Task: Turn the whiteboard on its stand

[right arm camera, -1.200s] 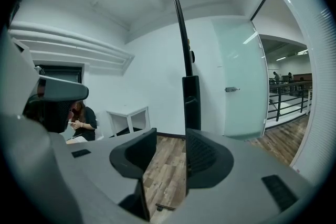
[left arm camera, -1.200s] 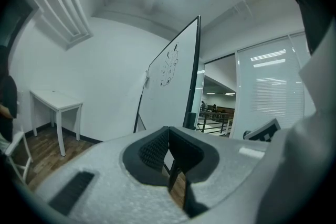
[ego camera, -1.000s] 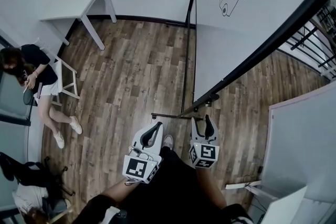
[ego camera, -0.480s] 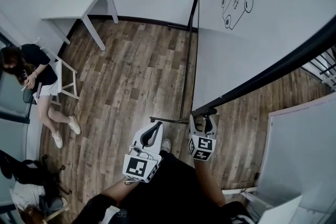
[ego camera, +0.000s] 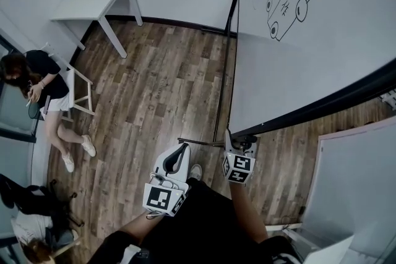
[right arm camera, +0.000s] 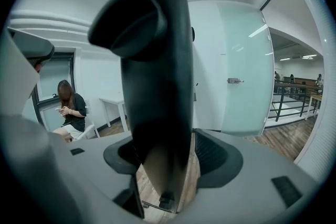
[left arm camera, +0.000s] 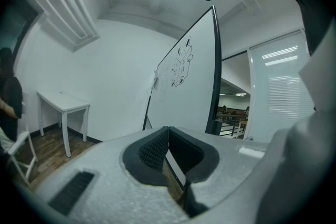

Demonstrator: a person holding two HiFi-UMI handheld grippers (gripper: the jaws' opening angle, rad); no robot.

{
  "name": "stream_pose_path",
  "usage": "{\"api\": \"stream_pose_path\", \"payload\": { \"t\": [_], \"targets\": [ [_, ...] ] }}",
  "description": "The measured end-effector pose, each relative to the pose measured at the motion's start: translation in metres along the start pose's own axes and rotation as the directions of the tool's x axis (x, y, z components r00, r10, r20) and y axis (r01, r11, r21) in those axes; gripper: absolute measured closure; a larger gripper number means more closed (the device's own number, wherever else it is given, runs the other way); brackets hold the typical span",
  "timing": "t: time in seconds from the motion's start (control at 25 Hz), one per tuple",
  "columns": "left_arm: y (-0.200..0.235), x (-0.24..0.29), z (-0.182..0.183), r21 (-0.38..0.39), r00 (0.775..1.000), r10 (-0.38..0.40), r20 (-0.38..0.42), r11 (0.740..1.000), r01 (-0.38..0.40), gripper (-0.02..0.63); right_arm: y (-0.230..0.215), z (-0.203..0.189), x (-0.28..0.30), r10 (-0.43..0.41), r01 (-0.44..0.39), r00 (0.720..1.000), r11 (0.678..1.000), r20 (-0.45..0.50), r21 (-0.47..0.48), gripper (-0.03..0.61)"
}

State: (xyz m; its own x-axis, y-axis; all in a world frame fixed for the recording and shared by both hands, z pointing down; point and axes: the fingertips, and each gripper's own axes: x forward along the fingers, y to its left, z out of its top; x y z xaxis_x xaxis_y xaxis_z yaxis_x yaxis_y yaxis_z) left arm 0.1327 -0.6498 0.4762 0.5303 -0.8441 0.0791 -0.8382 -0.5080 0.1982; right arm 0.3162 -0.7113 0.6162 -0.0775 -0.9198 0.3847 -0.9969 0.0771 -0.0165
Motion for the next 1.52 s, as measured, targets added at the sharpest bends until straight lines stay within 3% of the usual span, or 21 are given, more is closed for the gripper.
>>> {"api": "stream_pose_path", "payload": {
  "t": [0.28,0.36,0.44,1.52],
  "targets": [
    [0.003,-0.005,0.001,0.0,1.0,0.01,0.0,1.0,-0.01,0.597,0.001,-0.003,0.017,-0.011,0.011,1.0,1.0,-0.002,-0.004,0.339],
    [0.003,-0.009,0.001,0.001,1.0,0.01,0.001,1.0,-0.01,0.597,0.002,-0.002,0.017,-0.029,0.029,1.0,1.0,0.008,-0.001,0.417],
    [0.004,-0.013,0.0,0.0,1.0,0.014,0.001,1.0,-0.014,0.597,0.001,-0.003,0.017,-0.043,0.043,0.999,0.999,0.011,0.003,0.426],
    [0.008,-0.096,0.014,-0.022,1.0,-0.029,0.009,0.999,0.029,0.597,0.014,0.0,-0.023,-0.114,0.115,0.993,0.992,0.022,-0.046,0.448]
  ]
}}
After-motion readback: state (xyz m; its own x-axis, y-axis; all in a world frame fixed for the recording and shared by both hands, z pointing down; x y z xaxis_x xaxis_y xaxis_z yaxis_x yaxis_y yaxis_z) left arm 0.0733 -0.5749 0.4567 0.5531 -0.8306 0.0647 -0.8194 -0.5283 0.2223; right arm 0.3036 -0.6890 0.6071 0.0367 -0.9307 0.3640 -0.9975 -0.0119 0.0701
